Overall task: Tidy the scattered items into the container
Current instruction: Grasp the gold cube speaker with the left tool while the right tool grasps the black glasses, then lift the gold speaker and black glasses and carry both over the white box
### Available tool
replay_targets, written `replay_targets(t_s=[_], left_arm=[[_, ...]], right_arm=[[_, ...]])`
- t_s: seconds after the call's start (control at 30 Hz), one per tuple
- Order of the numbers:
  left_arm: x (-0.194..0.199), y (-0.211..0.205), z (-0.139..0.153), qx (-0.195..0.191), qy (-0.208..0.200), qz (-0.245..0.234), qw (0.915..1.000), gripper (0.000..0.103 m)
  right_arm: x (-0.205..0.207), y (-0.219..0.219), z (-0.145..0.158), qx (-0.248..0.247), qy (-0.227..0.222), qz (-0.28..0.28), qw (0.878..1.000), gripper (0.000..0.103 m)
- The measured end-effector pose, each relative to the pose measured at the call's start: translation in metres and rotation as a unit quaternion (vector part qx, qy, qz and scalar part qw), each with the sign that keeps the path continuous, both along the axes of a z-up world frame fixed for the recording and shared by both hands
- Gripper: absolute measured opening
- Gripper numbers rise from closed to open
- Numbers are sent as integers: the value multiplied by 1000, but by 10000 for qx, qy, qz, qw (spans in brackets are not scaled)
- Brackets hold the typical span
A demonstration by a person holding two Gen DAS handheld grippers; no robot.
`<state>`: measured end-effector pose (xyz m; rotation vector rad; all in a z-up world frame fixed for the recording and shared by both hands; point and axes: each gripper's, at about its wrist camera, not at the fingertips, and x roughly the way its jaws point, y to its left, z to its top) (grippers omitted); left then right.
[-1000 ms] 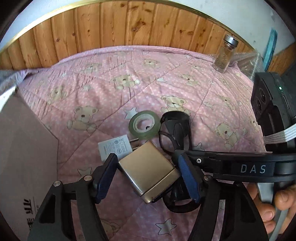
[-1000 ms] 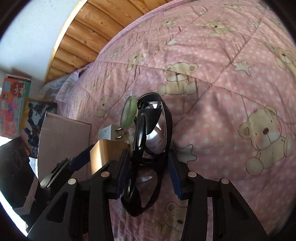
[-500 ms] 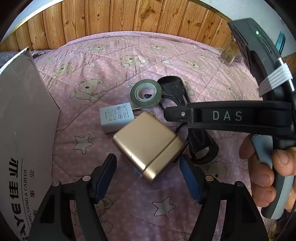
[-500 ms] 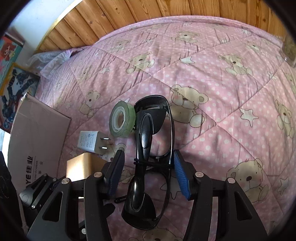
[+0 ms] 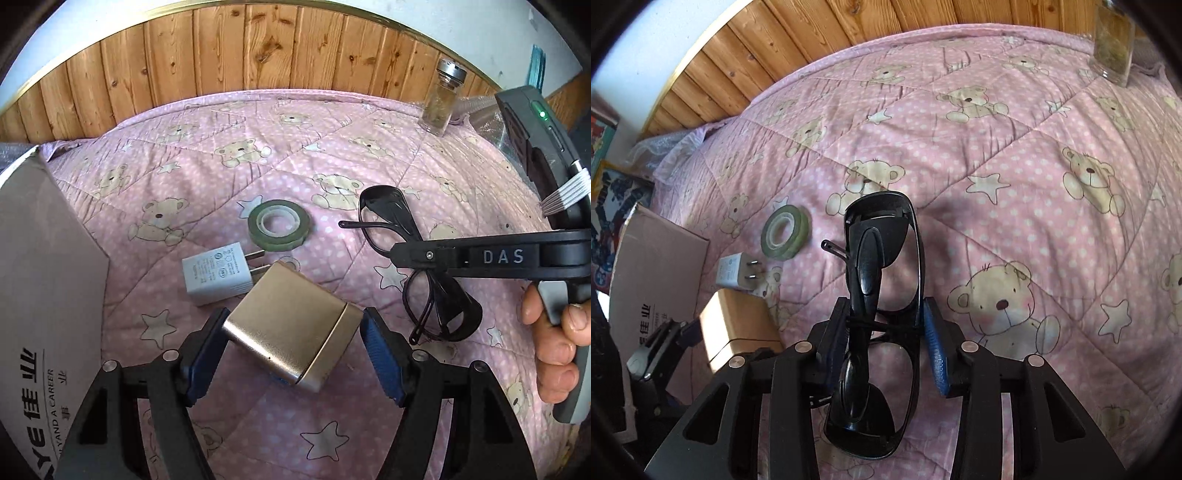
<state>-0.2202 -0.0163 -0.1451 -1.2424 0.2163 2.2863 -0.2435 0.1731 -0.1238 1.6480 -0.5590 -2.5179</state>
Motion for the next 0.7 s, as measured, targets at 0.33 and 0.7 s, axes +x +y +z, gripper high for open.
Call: replay_targets(t_s=[0.33, 0.7], left_arm=[[2, -8, 9, 350, -168, 340, 9987, 68], [22, -25, 29, 520, -244, 648, 9962, 68]], right_arm=[[9, -5, 0, -388, 168, -170, 9990, 40], [33, -17, 23, -503, 423, -160, 9977, 40]])
